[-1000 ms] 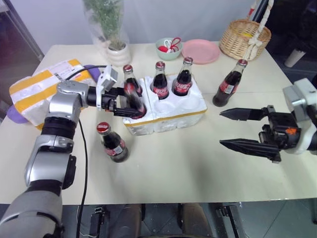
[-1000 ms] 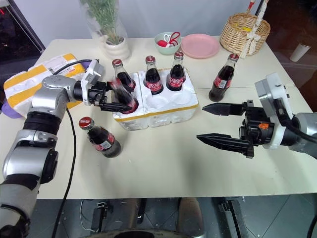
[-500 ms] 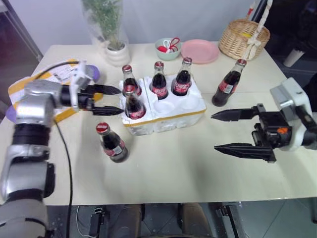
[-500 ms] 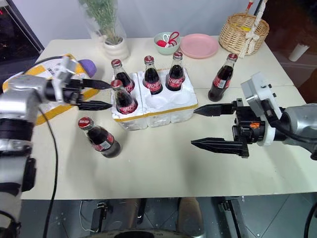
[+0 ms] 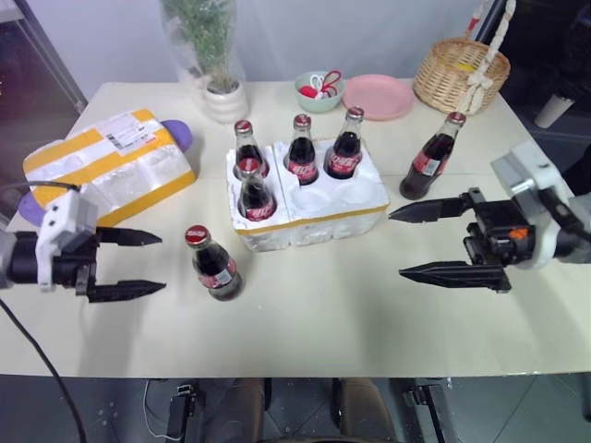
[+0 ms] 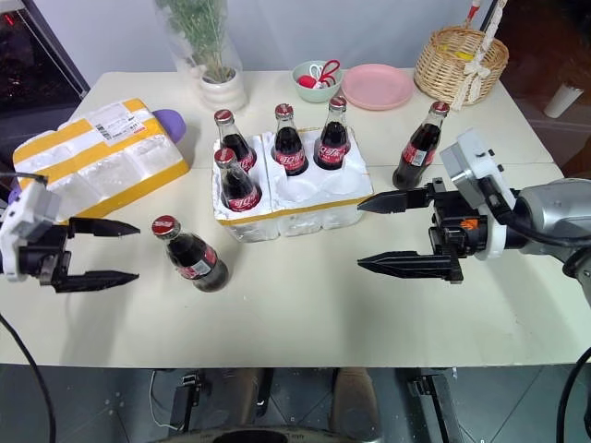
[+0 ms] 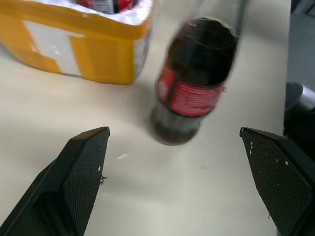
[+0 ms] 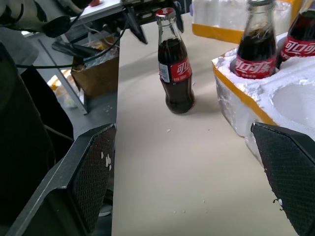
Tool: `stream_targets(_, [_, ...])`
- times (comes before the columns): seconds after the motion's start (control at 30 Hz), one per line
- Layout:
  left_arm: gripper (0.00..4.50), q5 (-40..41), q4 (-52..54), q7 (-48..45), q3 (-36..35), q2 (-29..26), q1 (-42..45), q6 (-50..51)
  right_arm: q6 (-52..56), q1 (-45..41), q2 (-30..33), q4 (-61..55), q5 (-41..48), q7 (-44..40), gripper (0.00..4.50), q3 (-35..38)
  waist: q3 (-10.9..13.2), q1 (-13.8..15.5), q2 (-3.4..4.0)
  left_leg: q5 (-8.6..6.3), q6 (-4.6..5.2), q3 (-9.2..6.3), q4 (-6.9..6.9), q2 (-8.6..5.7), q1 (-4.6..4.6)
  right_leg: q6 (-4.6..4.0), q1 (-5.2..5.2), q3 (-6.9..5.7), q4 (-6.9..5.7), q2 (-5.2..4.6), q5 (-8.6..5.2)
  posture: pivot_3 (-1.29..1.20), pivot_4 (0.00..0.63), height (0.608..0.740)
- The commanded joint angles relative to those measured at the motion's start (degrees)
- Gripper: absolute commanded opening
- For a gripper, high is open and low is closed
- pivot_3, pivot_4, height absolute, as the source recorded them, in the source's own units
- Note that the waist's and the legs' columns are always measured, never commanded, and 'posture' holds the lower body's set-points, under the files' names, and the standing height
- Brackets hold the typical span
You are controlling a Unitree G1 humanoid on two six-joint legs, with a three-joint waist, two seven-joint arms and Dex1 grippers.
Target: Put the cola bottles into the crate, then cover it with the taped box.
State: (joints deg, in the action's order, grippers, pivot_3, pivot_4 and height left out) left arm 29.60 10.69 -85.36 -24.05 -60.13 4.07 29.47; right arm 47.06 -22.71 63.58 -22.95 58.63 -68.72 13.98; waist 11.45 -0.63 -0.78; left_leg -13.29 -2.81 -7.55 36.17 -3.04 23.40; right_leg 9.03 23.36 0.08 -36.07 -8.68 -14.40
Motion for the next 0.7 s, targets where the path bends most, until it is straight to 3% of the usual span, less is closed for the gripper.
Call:
stream_targets(0.03, [4.44,2.5,5.2,5.6,-1.1,3.5,-1.8,0.5,-0.2,-2.2,0.0,0.2,0.1,-0.7,4.5,0.3,0.0,0.0,0.04,0.0,0.0,0.0,0.01,0.0,-0.01,0.0,0.0,0.0,0.0,0.0,0.0,0.0,0.15,0.737])
stream_targets(0.23, [4.44,1.9,8.3,13.5,5.0,10.3,-0.9,-1.1,1.3,-3.5,-0.2,0.1,1.0,0.1,4.5,0.3,0.0,0.0,0.04,0.0,0.0,0.02,0.03,-0.01,-0.01,0.0,-0.02,0.0,-0.02,0.0,0.01,0.0,0.15,0.737])
stream_targets(0.7, [4.44,1.6,7.9,17.5,15.2,15.2,1.7,-2.7,3.8,-3.1,-0.9,-1.7,3.8,3.8,4.5,2.5,0.0,0.0,0.04,0.0,0.0,0.02,0.03,-0.01,-0.01,0.0,-0.01,0.01,-0.02,0.02,0.01,0.0,0.15,0.737])
